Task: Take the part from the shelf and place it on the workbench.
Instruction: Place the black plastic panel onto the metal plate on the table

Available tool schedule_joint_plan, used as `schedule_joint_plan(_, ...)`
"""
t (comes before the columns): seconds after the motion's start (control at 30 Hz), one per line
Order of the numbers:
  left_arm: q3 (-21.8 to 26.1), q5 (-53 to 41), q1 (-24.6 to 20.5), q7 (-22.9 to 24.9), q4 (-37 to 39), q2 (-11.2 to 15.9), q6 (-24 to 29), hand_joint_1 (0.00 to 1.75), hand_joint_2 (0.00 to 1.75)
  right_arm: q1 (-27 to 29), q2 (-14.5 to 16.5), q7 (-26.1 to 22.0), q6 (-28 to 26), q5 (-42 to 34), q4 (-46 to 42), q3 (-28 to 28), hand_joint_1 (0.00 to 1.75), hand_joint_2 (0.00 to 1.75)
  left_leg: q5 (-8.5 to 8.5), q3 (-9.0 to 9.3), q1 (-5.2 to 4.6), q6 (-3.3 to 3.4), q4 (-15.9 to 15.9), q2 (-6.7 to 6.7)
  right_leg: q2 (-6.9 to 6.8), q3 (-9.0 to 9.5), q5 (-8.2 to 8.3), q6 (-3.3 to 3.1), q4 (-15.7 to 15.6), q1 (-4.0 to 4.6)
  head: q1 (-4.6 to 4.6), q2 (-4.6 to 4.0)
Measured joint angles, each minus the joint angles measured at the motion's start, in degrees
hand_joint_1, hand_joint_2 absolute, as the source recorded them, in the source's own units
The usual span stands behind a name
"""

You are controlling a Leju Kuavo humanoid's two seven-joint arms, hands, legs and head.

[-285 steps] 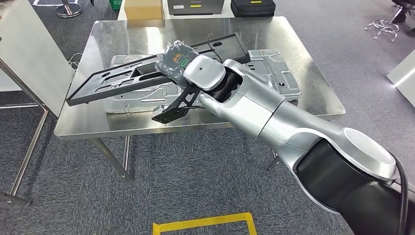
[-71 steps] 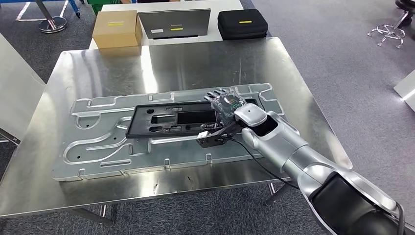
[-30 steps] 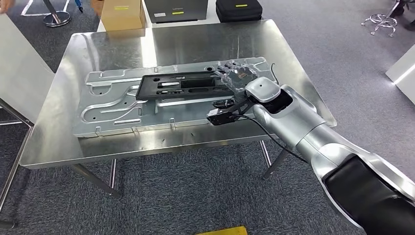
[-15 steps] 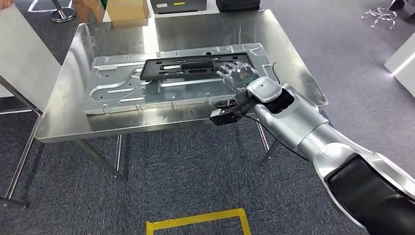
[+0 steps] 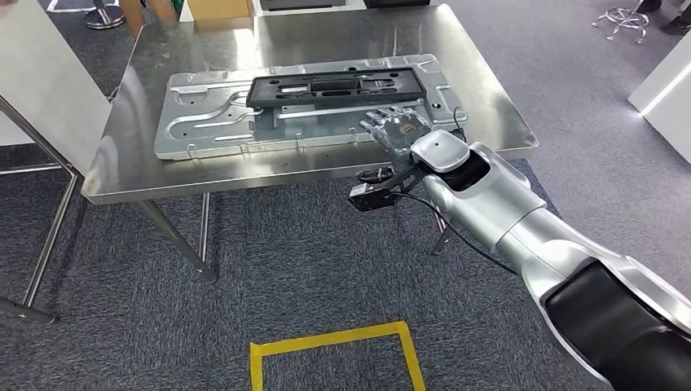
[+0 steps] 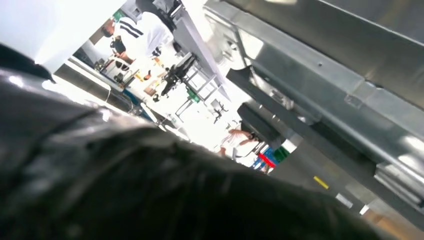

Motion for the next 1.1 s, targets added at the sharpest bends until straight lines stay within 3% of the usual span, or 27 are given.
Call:
schedule_joint_plan(0.07,0.04,-0.03,0.06,-0.13,0.01,-0.01,0.01,0.00,0.00,-0.13,-0.12,-0.11,-0.01,-0.01,-0.10,0.05,0.00,0.00,1.33,-0.18,0.24,-0.74,-0.60,0.01,-0.04,0.74,0.00,-0.37,-2.63,0.36,0.02,0.00)
schedule_joint_plan(0.13,0.08,-0.08,0.19,-0.31,0.02,-0.11,0.03,0.00,0.00,-0.13,-0.31,-0.49,0.08,-0.01,-0.11,0.23,0.00,0.00,0.53,-0.77,0.46,-1.32,-0.25,-0.13,-0.28,0.15,1.53,-0.93,-3.57,0.27,0.02,-0.01)
schedule_joint_plan(0.2,0.08,-0.24,0.29,-0.48,0.02,-0.19,0.19,0.00,0.00,-0.14,-0.71,-1.04,0.12,-0.11,-0.20,0.50,0.00,0.00,-4.71,-2.27,0.57,-1.72,4.26,-0.27,-0.54,-1.04,3.20,-1.65,-4.03,0.06,-0.02,-0.01)
schedule_joint_plan(0.27,0.08,-0.37,0.31,-0.60,0.02,-0.19,0.41,0.00,0.00,-0.15,-1.25,-1.52,0.15,-0.32,-0.34,0.72,0.00,0.00,-9.78,-3.71,0.62,-2.15,11.59,-0.28,-0.56,-2.94,4.59,-2.00,-3.82,0.03,-0.04,-0.01)
schedule_joint_plan(0.3,0.08,-0.38,0.30,-0.69,0.02,-0.19,0.47,0.00,0.00,-0.12,-1.47,-1.66,0.18,-0.42,-0.39,0.80,0.00,0.00,-10.27,-3.76,0.66,-2.35,14.18,-0.28,-0.54,-3.95,5.22,-1.89,-3.63,0.00,-0.04,-0.01)
schedule_joint_plan(0.33,0.08,-0.38,0.28,-0.78,0.02,-0.19,0.50,0.00,0.00,-0.06,-1.69,-1.77,0.19,-0.51,-0.42,0.90,0.00,0.00,-9.53,-3.11,0.70,-2.50,15.23,-0.27,-0.52,-4.99,5.82,-1.74,-3.38,-0.06,-0.05,-0.01)
schedule_joint_plan(0.4,0.08,-0.38,0.25,-0.92,0.02,-0.15,0.50,0.00,0.00,0.08,-2.19,-1.84,0.19,-0.61,-0.50,1.13,0.00,0.00,-6.57,0.94,0.75,-2.65,11.63,-0.27,-0.48,-6.89,6.88,-1.24,-2.76,-0.25,-0.05,-0.01)
schedule_joint_plan(0.47,0.09,-0.37,0.19,-0.97,0.02,-0.05,0.49,0.00,0.00,0.14,-2.80,-1.86,0.18,-0.65,-0.78,1.28,0.00,0.00,-6.46,6.59,0.50,-2.43,3.75,-0.45,-0.55,-8.31,7.78,-0.53,-2.28,-0.30,-0.04,-0.01)
schedule_joint_plan(0.5,0.10,-0.34,0.21,-0.97,0.02,0.01,0.49,0.00,0.00,0.15,-3.07,-1.89,0.18,-0.68,-0.94,1.33,0.00,0.00,-6.98,8.30,0.33,-2.16,0.93,-0.59,-0.62,-8.64,8.27,-0.22,-2.25,-0.29,-0.02,-0.01)
schedule_joint_plan(0.53,0.11,-0.32,0.23,-0.96,0.02,0.05,0.49,0.00,0.00,0.16,-3.25,-1.93,0.19,-0.70,-1.08,1.37,0.00,0.00,-7.47,9.11,0.13,-1.90,-0.67,-0.73,-0.69,-8.83,8.78,0.05,-2.35,-0.27,0.00,0.00)
schedule_joint_plan(0.6,0.15,-0.26,0.28,-0.88,0.02,0.10,0.50,0.00,0.00,0.19,-3.50,-2.03,0.22,-0.74,-1.19,1.52,0.00,0.00,-6.72,8.79,0.21,-1.21,-1.33,-0.62,-0.50,-9.02,9.38,0.54,-2.62,-0.21,0.01,0.00)
schedule_joint_plan(0.67,0.22,-0.23,0.18,-0.80,0.02,0.10,0.49,0.00,0.00,0.16,-3.77,-2.05,0.31,-0.75,-1.20,1.70,0.00,0.00,-5.69,8.20,0.52,-0.21,-1.91,-0.23,-0.07,-10.07,6.93,1.13,-0.50,-0.25,0.13,-0.01)
schedule_joint_plan(0.77,0.45,-0.23,0.05,-0.78,0.02,0.10,0.48,0.00,0.00,0.29,-4.08,-2.05,0.37,-0.75,-1.20,2.01,0.00,0.00,-4.43,6.55,0.52,0.72,-1.76,0.07,0.11,-13.02,-0.44,1.82,10.00,-0.70,0.25,-0.01)
schedule_joint_plan(0.8,0.54,-0.23,0.05,-0.78,0.02,0.11,0.48,0.00,0.00,0.39,-4.18,-2.05,0.37,-0.75,-1.19,2.14,0.00,0.00,-4.10,5.92,0.49,0.72,-1.54,0.09,0.10,-13.42,-1.46,1.97,12.88,-0.84,0.25,-0.01)
schedule_joint_plan(0.83,0.64,-0.23,0.06,-0.78,0.02,0.12,0.48,0.00,0.00,0.47,-4.31,-2.05,0.37,-0.75,-1.19,2.24,0.00,0.00,-3.82,5.27,0.47,0.67,-1.24,0.10,0.10,-12.93,-1.32,2.05,13.97,-0.97,0.25,-0.01)
schedule_joint_plan(0.87,0.73,-0.23,0.06,-0.78,0.02,0.13,0.47,0.00,0.00,0.50,-4.40,-2.04,0.37,-0.75,-1.19,2.30,0.00,0.00,-3.60,4.67,0.47,0.58,-0.87,0.09,0.09,-11.42,-0.26,2.05,12.91,-1.07,0.25,-0.01)
schedule_joint_plan(0.93,0.85,-0.22,0.05,-0.78,0.02,0.12,0.45,0.00,0.00,0.37,-4.52,-2.06,0.33,-0.75,-1.20,2.34,0.00,0.00,-3.29,3.65,0.46,0.29,-0.17,0.07,0.11,-6.31,1.78,1.83,6.23,-1.17,0.25,-0.01)
schedule_joint_plan(1.0,0.90,-0.22,0.00,-0.81,0.02,0.12,0.37,0.00,0.00,0.18,-4.59,-2.14,0.26,-0.82,-1.30,2.35,0.00,0.00,-2.77,2.92,0.45,-0.33,0.24,0.03,0.19,-2.67,1.91,1.47,0.35,-0.86,0.24,-0.01)
schedule_joint_plan(1.1,0.94,-0.23,0.08,-0.86,0.02,0.04,0.25,0.00,0.00,0.13,-4.69,-2.21,0.22,-1.03,-1.43,2.46,0.00,0.00,-1.71,2.22,0.66,-1.51,0.18,-0.09,0.15,-2.51,2.28,0.60,-1.62,-0.43,0.25,-0.01)
